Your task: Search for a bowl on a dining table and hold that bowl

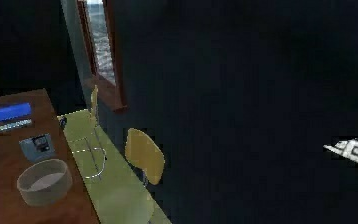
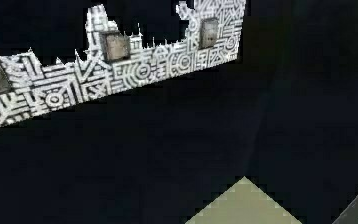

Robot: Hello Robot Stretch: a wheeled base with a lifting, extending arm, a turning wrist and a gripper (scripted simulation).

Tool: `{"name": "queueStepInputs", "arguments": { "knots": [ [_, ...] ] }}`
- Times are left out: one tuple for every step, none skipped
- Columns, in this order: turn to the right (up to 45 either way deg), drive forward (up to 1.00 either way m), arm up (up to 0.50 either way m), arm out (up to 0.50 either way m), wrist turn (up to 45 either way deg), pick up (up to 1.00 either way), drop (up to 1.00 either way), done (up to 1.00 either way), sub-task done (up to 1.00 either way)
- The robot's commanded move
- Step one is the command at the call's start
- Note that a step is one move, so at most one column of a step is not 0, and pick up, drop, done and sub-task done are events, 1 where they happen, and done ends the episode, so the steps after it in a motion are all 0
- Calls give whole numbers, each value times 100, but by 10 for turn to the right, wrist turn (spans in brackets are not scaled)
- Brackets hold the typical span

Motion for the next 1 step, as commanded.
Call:
{"name": "queueStepInputs", "arguments": {
  "knots": [
    [-30,0,0,0,0,0,0,0,0]
  ]
}}
